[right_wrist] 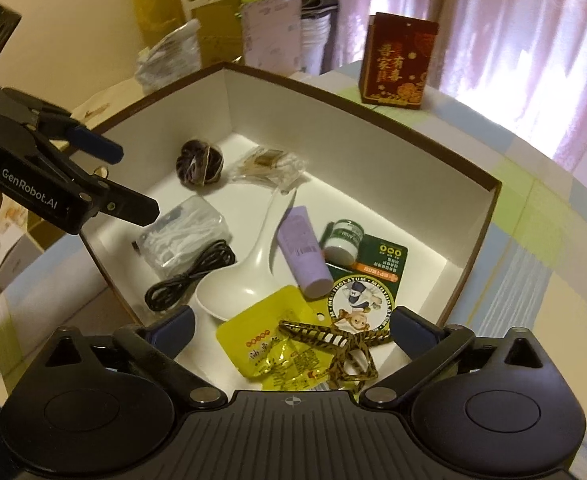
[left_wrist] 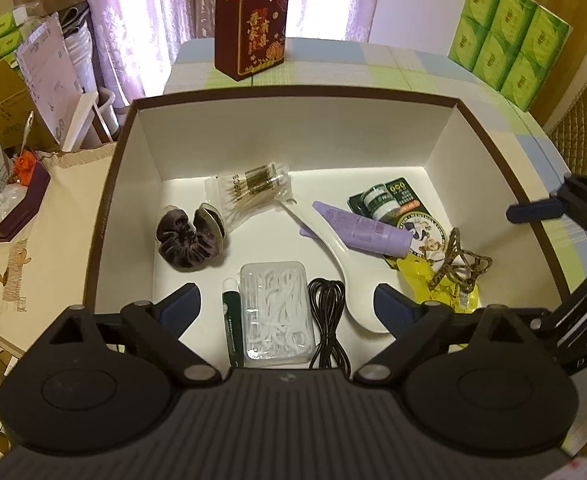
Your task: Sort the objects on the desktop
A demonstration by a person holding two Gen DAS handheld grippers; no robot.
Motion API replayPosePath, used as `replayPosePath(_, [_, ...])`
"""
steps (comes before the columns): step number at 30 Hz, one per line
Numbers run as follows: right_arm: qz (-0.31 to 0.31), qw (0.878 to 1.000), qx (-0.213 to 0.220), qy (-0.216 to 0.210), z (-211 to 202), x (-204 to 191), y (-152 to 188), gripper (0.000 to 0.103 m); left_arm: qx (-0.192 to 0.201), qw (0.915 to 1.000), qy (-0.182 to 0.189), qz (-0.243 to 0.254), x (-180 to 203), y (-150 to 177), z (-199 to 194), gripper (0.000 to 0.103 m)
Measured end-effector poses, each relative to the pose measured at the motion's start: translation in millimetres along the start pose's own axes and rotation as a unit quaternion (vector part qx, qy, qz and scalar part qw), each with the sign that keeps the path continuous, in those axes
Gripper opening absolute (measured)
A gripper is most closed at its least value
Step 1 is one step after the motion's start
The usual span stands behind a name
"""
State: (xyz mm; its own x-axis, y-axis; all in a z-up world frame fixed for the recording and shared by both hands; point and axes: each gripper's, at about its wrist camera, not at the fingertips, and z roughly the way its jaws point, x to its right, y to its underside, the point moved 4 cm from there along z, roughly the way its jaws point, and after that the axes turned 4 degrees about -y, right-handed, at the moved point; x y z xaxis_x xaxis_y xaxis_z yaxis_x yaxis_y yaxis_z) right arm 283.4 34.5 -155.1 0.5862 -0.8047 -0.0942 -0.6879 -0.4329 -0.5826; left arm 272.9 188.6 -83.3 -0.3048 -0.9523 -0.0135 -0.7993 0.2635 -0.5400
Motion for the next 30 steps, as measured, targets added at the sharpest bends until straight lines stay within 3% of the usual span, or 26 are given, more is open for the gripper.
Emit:
replayPosePath(9, [0.044, 0.998, 0.036, 0.012, -17, -8, 6, 0.101, 0.03, 0.9993, -0.022, -0.006, 0, 0, -15, 0.096])
replayPosePath(17, [0.078, 0.994, 0.074, 0.031, -39, -11, 16, 0.101, 0.082, 0.9958, -0.04, -0.005, 13, -6, -42, 0.102])
replayPosePath(22, [0.099, 0.992, 0.074, 0.023, -49, -6, 28, 0.101, 0.108, 0.9907, -0.081, 0.014, 31, 0, -57, 0.102])
replayPosePath(30, [0.107, 0.991, 0.076, 0.006, -70, -4, 47, 0.101, 0.089, 0.9902, -0.107, -0.009, 54, 27, -73, 0.102])
